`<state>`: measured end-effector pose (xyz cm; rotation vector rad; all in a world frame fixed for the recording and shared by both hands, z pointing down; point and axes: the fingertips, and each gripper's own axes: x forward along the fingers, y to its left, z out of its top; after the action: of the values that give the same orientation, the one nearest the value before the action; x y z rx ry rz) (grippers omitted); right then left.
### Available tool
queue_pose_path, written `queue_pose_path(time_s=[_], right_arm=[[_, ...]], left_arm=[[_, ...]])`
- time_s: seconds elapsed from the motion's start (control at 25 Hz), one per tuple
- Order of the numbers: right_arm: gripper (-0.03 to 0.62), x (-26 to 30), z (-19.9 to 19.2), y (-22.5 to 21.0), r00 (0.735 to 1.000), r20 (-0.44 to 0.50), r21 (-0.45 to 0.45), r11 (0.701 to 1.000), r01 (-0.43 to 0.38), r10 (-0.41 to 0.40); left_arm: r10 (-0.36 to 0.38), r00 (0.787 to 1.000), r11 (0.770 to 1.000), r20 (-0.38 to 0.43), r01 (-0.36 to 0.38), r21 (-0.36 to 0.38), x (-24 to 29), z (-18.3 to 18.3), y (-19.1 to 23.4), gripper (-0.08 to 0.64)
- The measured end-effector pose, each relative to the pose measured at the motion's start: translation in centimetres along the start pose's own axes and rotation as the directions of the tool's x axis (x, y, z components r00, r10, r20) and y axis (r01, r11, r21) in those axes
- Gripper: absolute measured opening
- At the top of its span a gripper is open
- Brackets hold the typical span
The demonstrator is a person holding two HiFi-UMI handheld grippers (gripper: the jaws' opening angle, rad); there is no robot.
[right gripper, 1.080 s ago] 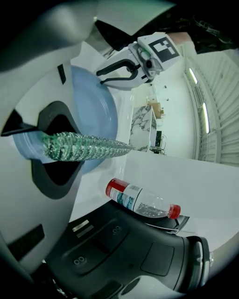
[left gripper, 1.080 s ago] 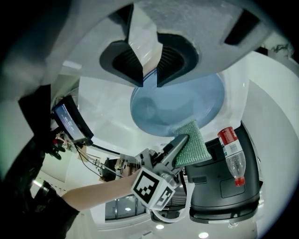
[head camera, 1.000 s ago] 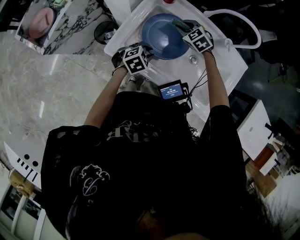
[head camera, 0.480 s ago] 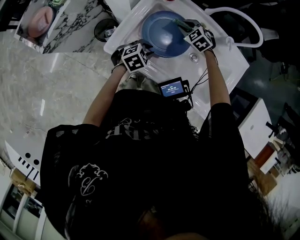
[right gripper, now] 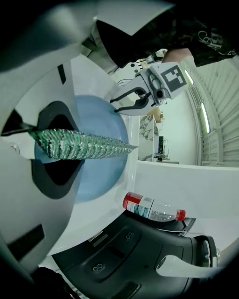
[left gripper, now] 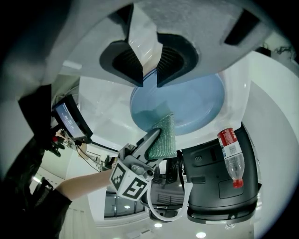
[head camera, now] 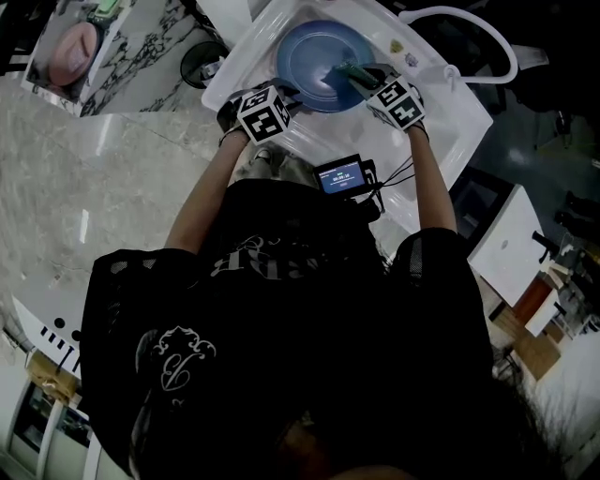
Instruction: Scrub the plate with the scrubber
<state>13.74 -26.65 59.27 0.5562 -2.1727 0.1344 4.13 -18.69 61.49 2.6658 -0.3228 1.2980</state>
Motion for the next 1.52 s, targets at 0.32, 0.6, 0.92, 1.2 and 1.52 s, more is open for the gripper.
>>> queue_pose_path(time_s=[0.32, 0.6, 0.92, 1.2, 1.52], right_arm=[[0.091, 0.0, 1.4, 5.9, 0.992, -0.018, -0.052, 0.991, -0.124, 0.123], [0.091, 0.8, 2.8, 8.5, 0.984, -0.038, -0.073, 0.981, -0.177, 0.175], [0.091, 2.0, 3.7, 8.6, 0.99, 0.018, 0.101, 0.985, -0.141, 0.14], [0.091, -0.1, 5.9, 8.0, 0.994, 0.105, 0.212, 0.977, -0.008, -0.014], [0.091, -7.0, 9.4, 10.4, 0.923, 0.24, 0.485, 0.861, 0.155, -0.301]], left_arm=[[-0.003, 1.0, 1.0, 0.014, 0.003, -0.011, 0.0, 0.0, 0.1, 0.091], [-0.006, 1.0, 1.0, 0.03, 0.007, -0.017, 0.1, 0.1, 0.2, 0.091], [0.006, 0.986, 0.99, 0.166, 0.017, -0.141, -1.3, 0.3, 0.3, 0.091], [0.016, 0.969, 0.991, 0.245, 0.017, -0.13, -5.1, 0.2, -1.3, 0.089], [-0.027, 0.928, 0.995, 0.37, 0.061, -0.08, -10.5, 0.4, -4.9, 0.089]])
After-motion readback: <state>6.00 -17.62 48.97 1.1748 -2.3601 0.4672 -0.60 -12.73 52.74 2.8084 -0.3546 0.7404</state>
